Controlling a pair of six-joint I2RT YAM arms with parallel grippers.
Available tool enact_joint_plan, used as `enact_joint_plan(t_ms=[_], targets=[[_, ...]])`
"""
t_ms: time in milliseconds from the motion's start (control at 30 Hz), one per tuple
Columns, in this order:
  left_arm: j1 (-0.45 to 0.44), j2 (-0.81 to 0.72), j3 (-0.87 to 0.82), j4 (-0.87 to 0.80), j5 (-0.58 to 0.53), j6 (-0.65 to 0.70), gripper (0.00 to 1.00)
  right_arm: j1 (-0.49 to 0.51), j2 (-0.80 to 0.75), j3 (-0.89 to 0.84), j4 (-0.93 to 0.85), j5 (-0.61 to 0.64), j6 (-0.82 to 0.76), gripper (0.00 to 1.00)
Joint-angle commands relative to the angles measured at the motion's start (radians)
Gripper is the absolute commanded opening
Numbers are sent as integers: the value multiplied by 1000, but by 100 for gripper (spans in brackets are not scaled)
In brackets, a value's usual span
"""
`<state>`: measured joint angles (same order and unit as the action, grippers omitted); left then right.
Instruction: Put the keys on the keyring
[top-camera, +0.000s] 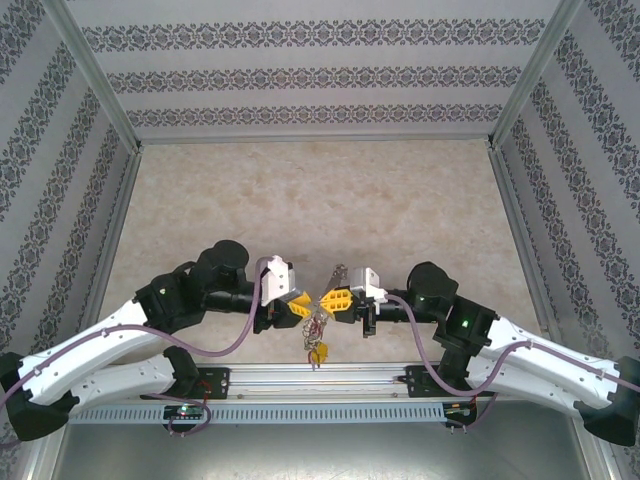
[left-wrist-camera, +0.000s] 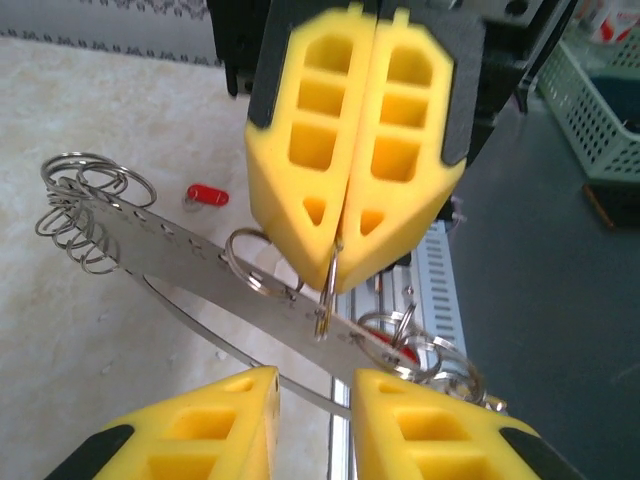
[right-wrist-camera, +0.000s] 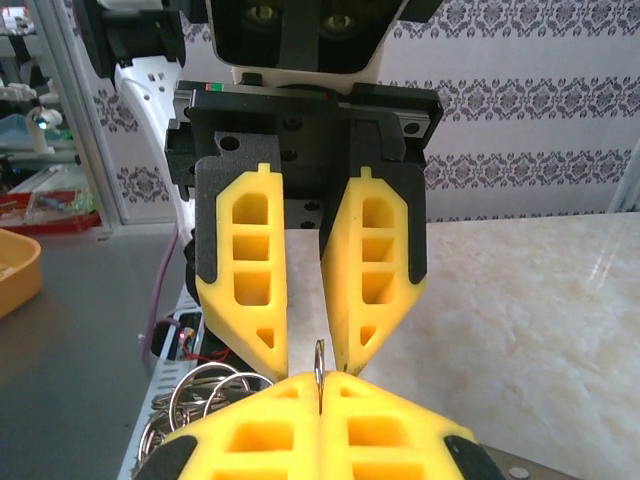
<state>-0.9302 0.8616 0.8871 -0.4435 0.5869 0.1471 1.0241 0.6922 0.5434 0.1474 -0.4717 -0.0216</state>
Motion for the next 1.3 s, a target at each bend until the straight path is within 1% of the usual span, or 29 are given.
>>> enact_joint_plan(t_ms=[0,100,233,533,700,767,900,967,1067,1133,1167,1233,1267], targets=[[-12,-25,-12,157,51,-58,25,10,-17,-27,164,-16,53,0],[-13,-22,-7,175,75,-66,25,10,-17,-43,202,-13,71,0],[-13,-18,-14,192,81,-70,25,9,-13,-53,243,-19,84,0],[-13,-13,-23,189,60,-61,24,9,-3,-61,290,-28,91,0],[-13,-12,-21,207,68,-68,24,9,8,-66,320,-40,92,0],[-13,-12,-18,208,68,-66,21,10,15,-63,325,-45,94,0],[-13,-14,-18,217,71,-67,10,10,27,-64,332,-54,97,0],[-12,-15,-24,224,71,-70,1,9,24,-68,337,-55,98,0],[-12,-14,-26,216,72,-64,0,10,9,-70,329,-49,97,0],[-12,-16,-24,205,49,-54,0,10,-6,-65,301,-28,96,0],[-11,-18,-24,199,37,-47,0,10,-14,-64,286,-18,97,6],[-12,-25,-24,196,1,-36,0,10,-34,-58,248,18,108,37],[-12,-27,-23,192,-18,-30,0,10,-44,-55,223,36,117,48]])
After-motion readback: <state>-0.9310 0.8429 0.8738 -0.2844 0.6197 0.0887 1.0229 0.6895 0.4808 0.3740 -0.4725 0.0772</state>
